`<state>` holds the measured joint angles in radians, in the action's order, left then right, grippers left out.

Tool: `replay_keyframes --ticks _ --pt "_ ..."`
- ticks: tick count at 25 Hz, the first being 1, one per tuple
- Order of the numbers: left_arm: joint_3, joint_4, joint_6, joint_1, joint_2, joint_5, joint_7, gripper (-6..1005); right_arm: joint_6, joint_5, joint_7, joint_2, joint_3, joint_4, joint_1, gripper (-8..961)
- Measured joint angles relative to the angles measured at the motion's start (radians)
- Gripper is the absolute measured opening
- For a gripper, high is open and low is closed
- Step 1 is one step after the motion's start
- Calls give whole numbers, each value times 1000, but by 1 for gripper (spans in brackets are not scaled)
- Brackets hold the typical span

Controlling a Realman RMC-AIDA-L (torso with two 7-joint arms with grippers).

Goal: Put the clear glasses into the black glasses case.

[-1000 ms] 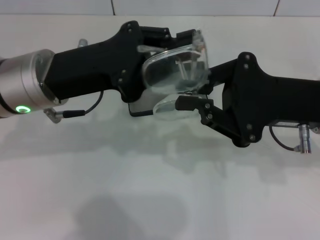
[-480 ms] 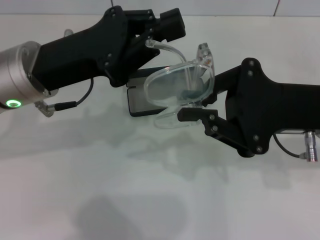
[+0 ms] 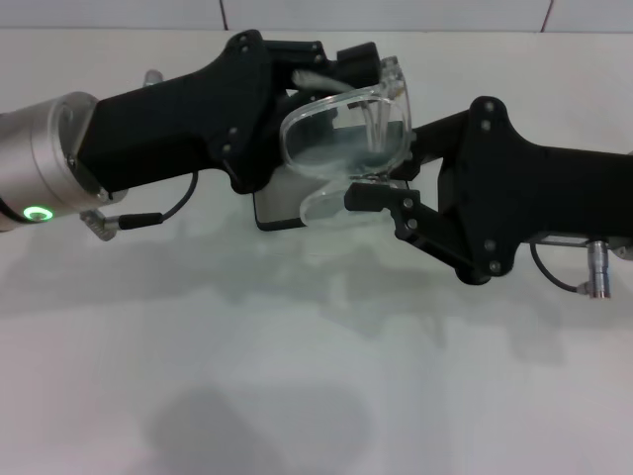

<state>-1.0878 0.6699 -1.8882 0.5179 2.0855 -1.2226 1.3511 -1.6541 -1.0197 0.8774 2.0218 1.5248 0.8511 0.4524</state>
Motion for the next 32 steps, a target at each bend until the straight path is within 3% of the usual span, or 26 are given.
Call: replay_keyframes --ticks 7,12,17,21,27,32 --pt "-7 12 -3 -3 1 4 0 60 13 1 2 0 0 -1 2 102" --pt "60 11 1 -12 -1 3 -7 60 2 -5 3 -3 4 5 1 102" --pt "165 7 5 -54 -25 -32 -2 60 7 -8 22 -7 -3 9 -7 101" --pt "180 10 7 -107 -43 -47 1 61 58 -63 160 -15 -63 24 6 100" --pt "181 13 6 -176 -63 -90 3 61 141 -474 608 -30 -249 196 116 100" --pt "182 36 2 -200 -80 -176 20 61 112 -849 974 -77 -299 272 315 100"
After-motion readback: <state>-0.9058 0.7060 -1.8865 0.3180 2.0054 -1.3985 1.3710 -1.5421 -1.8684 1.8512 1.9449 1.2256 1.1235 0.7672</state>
